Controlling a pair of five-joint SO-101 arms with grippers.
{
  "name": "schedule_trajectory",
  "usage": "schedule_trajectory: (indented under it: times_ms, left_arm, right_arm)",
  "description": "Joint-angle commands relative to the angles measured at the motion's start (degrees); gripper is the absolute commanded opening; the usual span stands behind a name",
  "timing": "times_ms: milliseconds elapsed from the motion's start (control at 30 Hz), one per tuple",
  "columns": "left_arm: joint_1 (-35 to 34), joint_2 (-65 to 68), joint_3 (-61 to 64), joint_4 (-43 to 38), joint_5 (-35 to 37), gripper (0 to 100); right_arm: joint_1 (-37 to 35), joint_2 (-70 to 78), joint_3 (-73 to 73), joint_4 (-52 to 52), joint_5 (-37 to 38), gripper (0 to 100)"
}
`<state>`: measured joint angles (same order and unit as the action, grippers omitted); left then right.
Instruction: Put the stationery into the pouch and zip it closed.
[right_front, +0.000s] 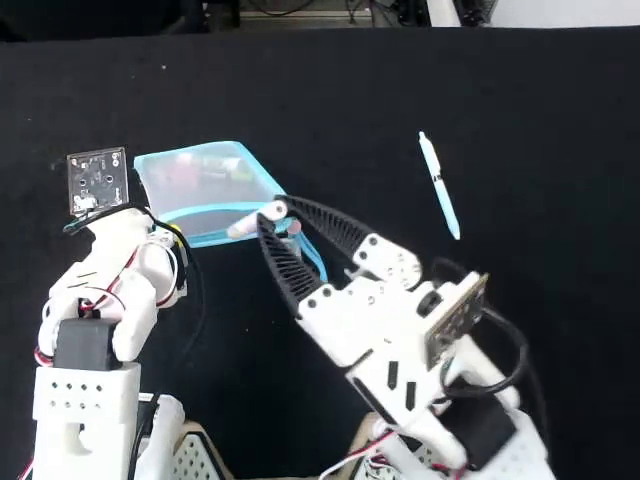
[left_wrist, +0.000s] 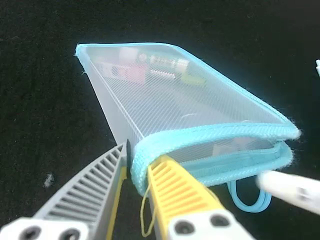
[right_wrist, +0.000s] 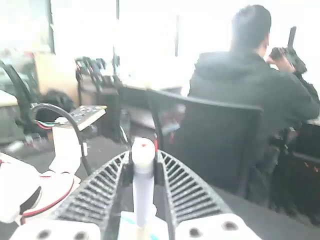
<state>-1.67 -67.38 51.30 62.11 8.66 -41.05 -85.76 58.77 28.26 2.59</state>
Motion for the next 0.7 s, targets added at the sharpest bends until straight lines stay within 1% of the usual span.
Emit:
schedule_trajectory:
  times_ms: [0,133,333,433,600,667]
  left_arm:
    - [-0.3,-0.9,-0.8,0.1,0.3,3]
    - [-0.3,-0.9,-0.8,0.1,0.3,3]
    - [-0.3,-0.9,-0.8,0.1,0.3,3]
    - [-0.3,-0.9,-0.8,0.1,0.3,3]
    - [-0.1,-0.9,-0.8,0.1,0.3,3]
    - [-0.1,-0.9,-0.8,0.1,0.3,3]
  right_arm:
    - [-1.1,-3.3,7.5,-8.7,-0.3,1.2]
    - [-1.0,-3.9,15.1,-15.4,0.4,1.2]
    - [-1.0,-3.9,27.4,-27.9,10.4,1.1]
    - [-1.0,-4.1,32.6,-32.5,13.6,1.1]
    - [-1.3,-3.9,35.6,-32.5,13.8,1.5]
    - [-1.3,-4.3,34.6,-28.0,13.8,2.3]
